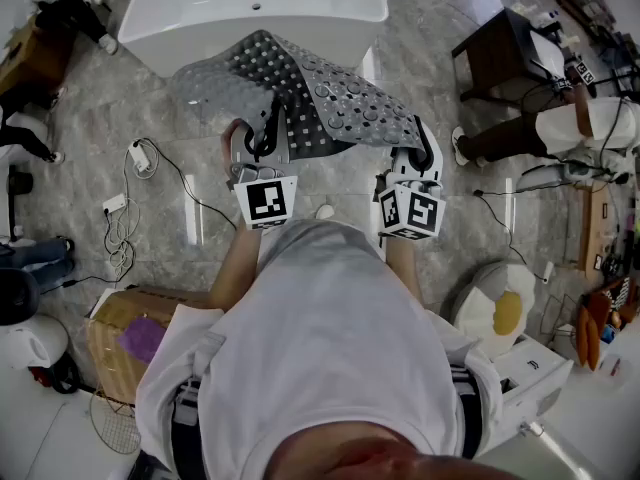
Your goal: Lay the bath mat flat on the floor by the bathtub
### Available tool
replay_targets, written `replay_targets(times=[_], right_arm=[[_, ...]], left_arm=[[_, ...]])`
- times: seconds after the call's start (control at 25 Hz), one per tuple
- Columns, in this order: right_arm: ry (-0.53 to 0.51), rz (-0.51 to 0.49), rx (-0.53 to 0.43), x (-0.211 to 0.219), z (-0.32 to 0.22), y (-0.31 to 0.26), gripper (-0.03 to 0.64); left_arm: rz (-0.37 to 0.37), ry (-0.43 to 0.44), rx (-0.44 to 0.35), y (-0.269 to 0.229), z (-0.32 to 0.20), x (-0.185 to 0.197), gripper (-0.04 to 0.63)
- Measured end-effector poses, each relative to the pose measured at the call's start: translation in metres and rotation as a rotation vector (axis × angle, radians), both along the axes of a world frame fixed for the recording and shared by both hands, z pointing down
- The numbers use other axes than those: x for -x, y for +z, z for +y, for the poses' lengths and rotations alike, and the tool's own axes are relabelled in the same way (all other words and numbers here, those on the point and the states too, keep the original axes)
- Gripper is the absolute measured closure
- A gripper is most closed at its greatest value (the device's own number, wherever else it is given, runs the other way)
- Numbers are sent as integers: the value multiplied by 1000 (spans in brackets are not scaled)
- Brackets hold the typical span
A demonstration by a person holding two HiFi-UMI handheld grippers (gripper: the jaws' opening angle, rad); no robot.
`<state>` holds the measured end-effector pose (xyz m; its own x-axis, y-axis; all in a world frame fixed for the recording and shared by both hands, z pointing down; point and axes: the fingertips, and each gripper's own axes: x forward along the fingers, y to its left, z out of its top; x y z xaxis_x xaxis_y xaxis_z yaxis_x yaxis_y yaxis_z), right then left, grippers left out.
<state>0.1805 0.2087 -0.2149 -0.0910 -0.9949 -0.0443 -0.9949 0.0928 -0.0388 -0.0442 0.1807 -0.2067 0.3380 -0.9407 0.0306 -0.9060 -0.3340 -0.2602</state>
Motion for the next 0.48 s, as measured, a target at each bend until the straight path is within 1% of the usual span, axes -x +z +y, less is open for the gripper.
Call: replay_targets(times=[0.12,0.24,0.36,0.48], right_arm=[[5,-1,5,-2,-2,3,603],[7,-10,6,-7,-4,4,603],[5,-20,10,-11,-5,6,601],[4,-22,17,-12,-4,8,601]], left_arm=[[28,14,6,3,-2,-2,552],[37,24,8,6,-2,-8,552],[19,23,20,12,-1,-8,551],[4,8,40,17,1,1,549]])
